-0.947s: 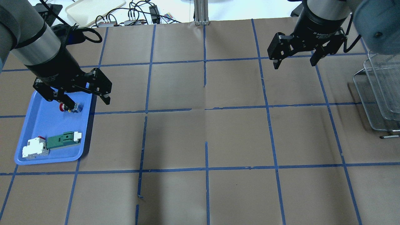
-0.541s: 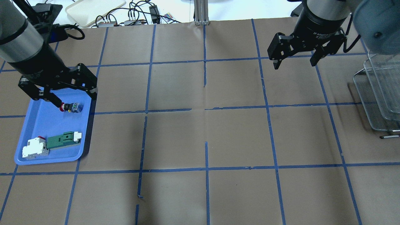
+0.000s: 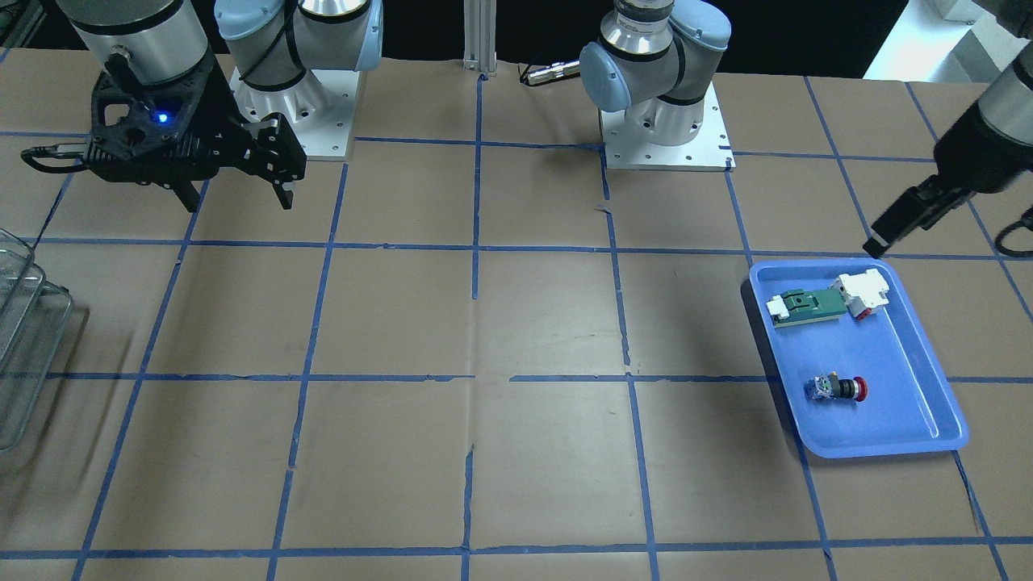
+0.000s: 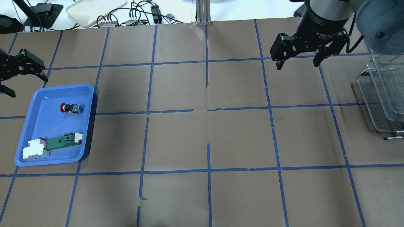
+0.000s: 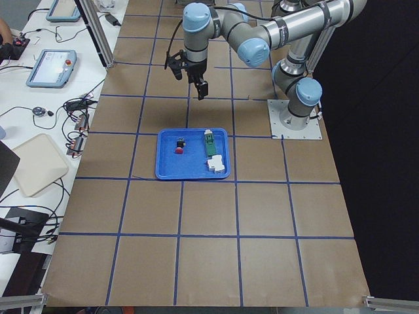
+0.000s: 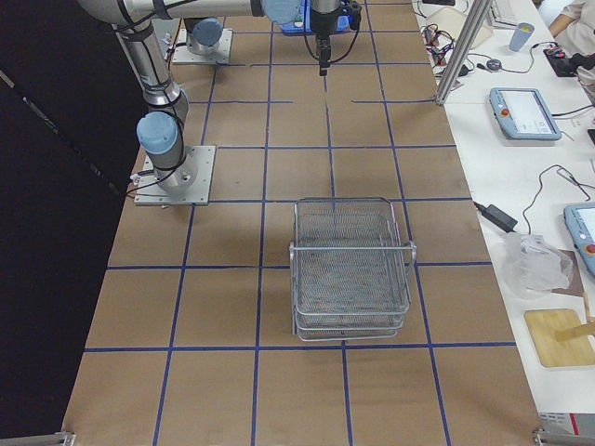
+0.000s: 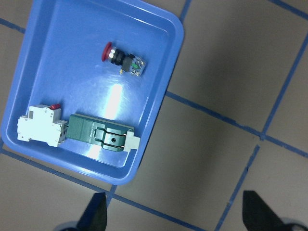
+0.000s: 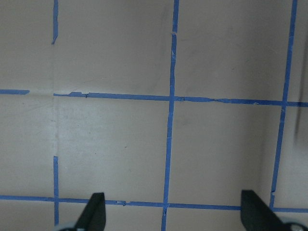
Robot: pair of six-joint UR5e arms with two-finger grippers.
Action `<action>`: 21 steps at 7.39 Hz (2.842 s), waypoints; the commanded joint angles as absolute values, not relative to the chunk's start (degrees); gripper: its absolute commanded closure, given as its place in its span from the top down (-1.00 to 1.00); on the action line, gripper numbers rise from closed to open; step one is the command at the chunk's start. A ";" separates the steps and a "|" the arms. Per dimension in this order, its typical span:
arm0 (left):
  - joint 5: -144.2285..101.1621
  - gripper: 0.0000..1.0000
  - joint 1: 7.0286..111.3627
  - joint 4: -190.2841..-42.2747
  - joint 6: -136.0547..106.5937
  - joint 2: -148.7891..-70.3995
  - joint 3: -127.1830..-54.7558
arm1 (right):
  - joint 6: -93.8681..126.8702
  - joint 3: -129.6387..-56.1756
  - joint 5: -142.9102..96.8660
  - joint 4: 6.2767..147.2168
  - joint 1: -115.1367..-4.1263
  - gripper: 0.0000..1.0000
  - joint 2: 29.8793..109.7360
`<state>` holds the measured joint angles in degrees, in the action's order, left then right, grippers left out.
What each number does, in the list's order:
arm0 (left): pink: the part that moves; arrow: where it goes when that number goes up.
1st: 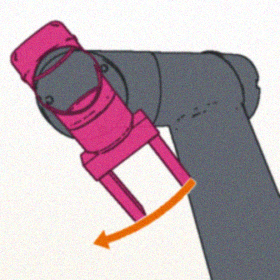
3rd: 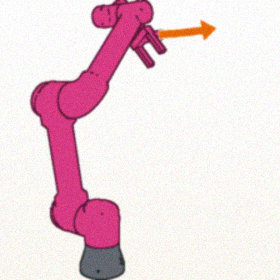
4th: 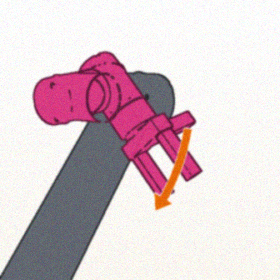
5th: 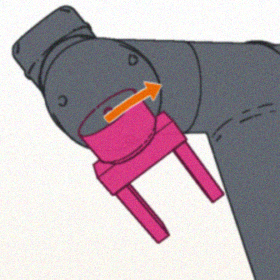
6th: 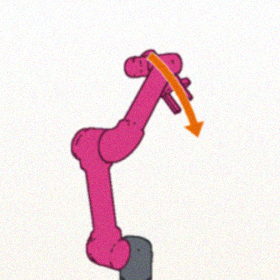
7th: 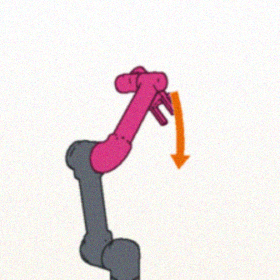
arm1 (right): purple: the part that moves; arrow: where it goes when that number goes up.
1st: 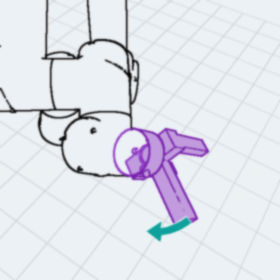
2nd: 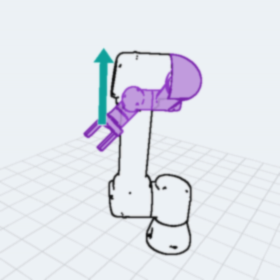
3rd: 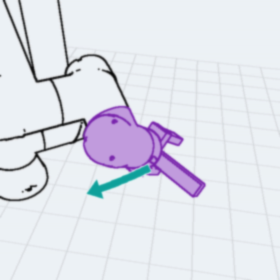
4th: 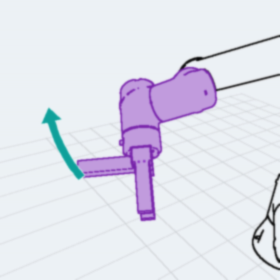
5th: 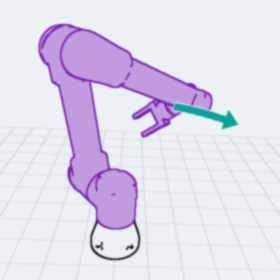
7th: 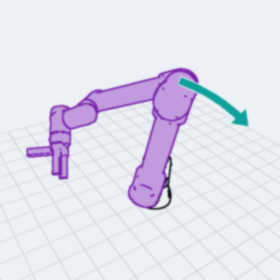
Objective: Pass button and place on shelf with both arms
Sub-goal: 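Move the left gripper over the blue tray toward the red button, then lower the left gripper and grasp the red button block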
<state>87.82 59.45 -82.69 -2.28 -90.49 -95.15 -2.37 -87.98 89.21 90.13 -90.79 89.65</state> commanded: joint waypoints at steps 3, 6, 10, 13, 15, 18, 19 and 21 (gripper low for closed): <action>87.54 1.00 52.21 -70.24 -24.58 -102.63 -94.23 | -2.37 -87.98 89.21 90.09 -90.79 1.00 89.65; 82.81 1.00 52.12 -68.92 -35.10 -111.86 -93.17 | -2.37 -87.98 89.21 90.09 -90.79 1.00 89.65; 74.04 1.00 52.12 -67.24 -44.91 -118.73 -92.10 | -2.29 -88.07 89.21 90.09 -90.79 1.00 89.65; 72.25 1.00 52.03 -67.24 -44.82 -121.46 -92.90 | -2.29 -88.24 89.12 90.18 -90.79 1.00 89.65; 72.25 1.00 50.03 -67.93 -44.74 -121.82 -93.43 | -2.29 -88.24 89.21 90.18 -90.79 1.00 89.65; 72.16 1.00 49.22 -68.12 -45.96 -121.99 -94.21 | -2.29 -88.24 89.12 90.18 -90.79 1.00 89.65; 72.07 1.00 49.22 -68.03 -46.23 -122.17 -94.91 | -2.29 -88.24 89.12 90.18 -90.79 1.00 89.65; 72.16 1.00 49.22 -68.11 -46.14 -122.26 -95.10 | -2.29 -88.24 89.12 90.18 -90.79 1.00 89.65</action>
<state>72.14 49.23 -68.05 -46.09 -122.19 -94.95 -2.28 -88.24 89.13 90.17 -90.79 89.65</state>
